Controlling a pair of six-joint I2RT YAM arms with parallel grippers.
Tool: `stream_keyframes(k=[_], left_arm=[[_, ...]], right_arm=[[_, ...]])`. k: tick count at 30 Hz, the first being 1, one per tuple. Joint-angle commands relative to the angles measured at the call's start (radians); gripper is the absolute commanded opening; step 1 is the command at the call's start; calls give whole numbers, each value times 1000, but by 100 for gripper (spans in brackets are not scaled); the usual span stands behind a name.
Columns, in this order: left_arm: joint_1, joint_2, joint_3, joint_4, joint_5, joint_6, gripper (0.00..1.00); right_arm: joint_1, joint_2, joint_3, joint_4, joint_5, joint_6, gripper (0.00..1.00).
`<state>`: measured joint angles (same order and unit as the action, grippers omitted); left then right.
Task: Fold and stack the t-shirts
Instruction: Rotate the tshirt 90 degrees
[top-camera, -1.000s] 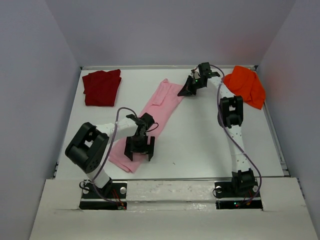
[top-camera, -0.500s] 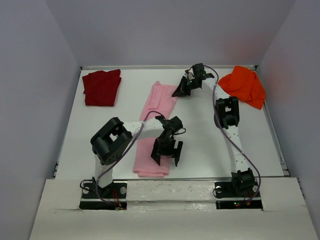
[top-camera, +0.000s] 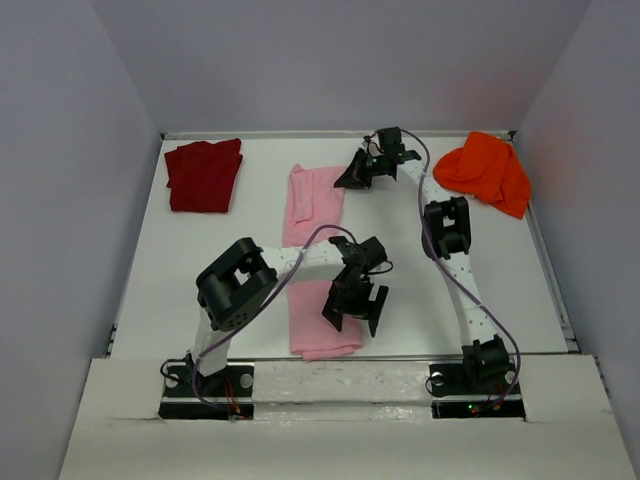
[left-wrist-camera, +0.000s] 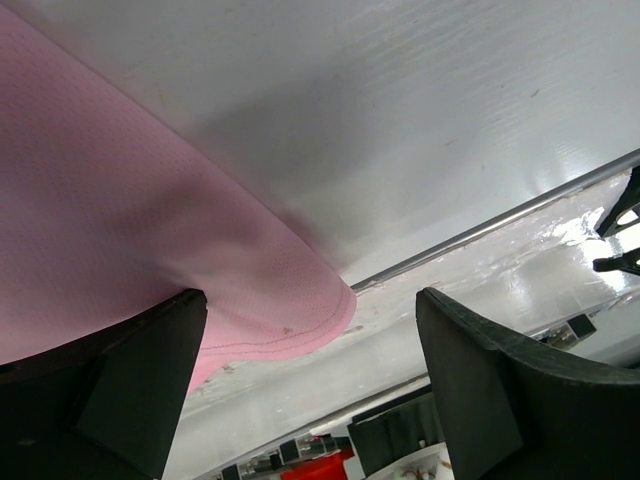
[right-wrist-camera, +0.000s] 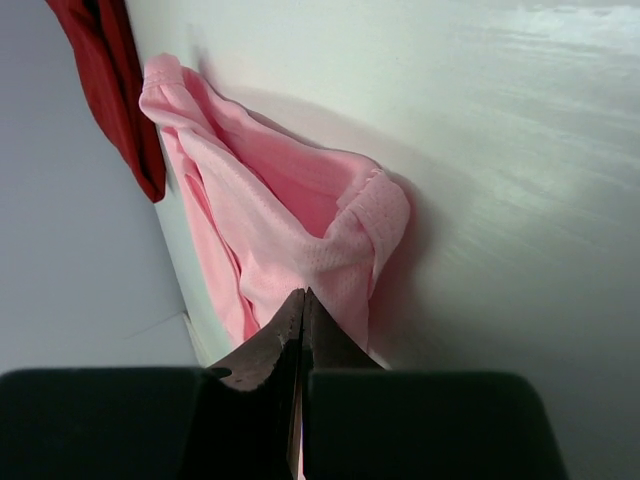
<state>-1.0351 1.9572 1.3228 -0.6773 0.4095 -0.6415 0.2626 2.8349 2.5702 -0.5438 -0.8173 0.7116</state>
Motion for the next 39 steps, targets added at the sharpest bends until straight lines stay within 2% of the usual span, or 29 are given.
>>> stream_keyframes(k=[1,2,3,4,5,9,10,12,14,16,17,18,20,21,22,23,24,28,31,35,39], left_arm=[[-8,-49,21,-8,-72,0,99],[-9,-66,35,-16,-87,-1,99],[-2,-81,70,-25,-110,-6,99],[4,-118,88,-34,-130,-7,99],[18,-141,108,-50,-159,-9,99],[165,-268,206,-56,-164,17,99],[250,-318,222,-57,-156,51,99],[332,-356,289,-76,-133,103,99],[432,-395,311,-119,-106,178,99],[480,-446,250,-127,-66,209,99],[518,-477,195,-102,-14,212,99],[533,-504,58,-79,26,206,99],[559,-601,-95,8,136,175,99],[570,-625,-162,33,167,148,99],[573,-676,-283,57,193,132,99],[572,-702,-337,93,230,117,99],[573,-727,-423,108,244,91,99],[573,-840,-545,148,259,83,99],[578,-862,-585,108,224,117,99],[592,-889,-623,113,229,108,99],[593,-890,-681,124,255,106,99]], right_arm=[[-31,-45,-24,93,-23,-21,0],[-31,-58,-30,105,-34,-27,0],[-40,-104,-39,111,-46,-44,5],[-40,-135,-68,117,-46,-58,17],[-54,-170,-83,129,-45,-70,20],[-109,-331,-122,133,-88,-77,31],[-140,-392,-131,133,-106,-63,34],[-152,-469,-201,130,-147,-51,43],[-164,-612,-330,78,-131,-78,48],[-164,-714,-456,36,-123,-112,55],[-164,-815,-538,25,-129,-110,56],[-164,-866,-729,21,-146,-103,57],[-149,-965,-928,19,-155,-121,60],[-134,-1065,-1028,21,-132,-135,61],[-134,-1116,-1208,24,-122,-150,64],[-120,-1164,-1298,34,-123,-152,64],[-120,-1249,-1458,72,-144,-137,67],[-120,-1458,-1764,195,-184,-68,70],[-120,-1606,-1870,202,-177,-26,75],[-120,-1752,-2021,203,-177,31,76],[-120,-1865,-2098,162,-149,42,76]])
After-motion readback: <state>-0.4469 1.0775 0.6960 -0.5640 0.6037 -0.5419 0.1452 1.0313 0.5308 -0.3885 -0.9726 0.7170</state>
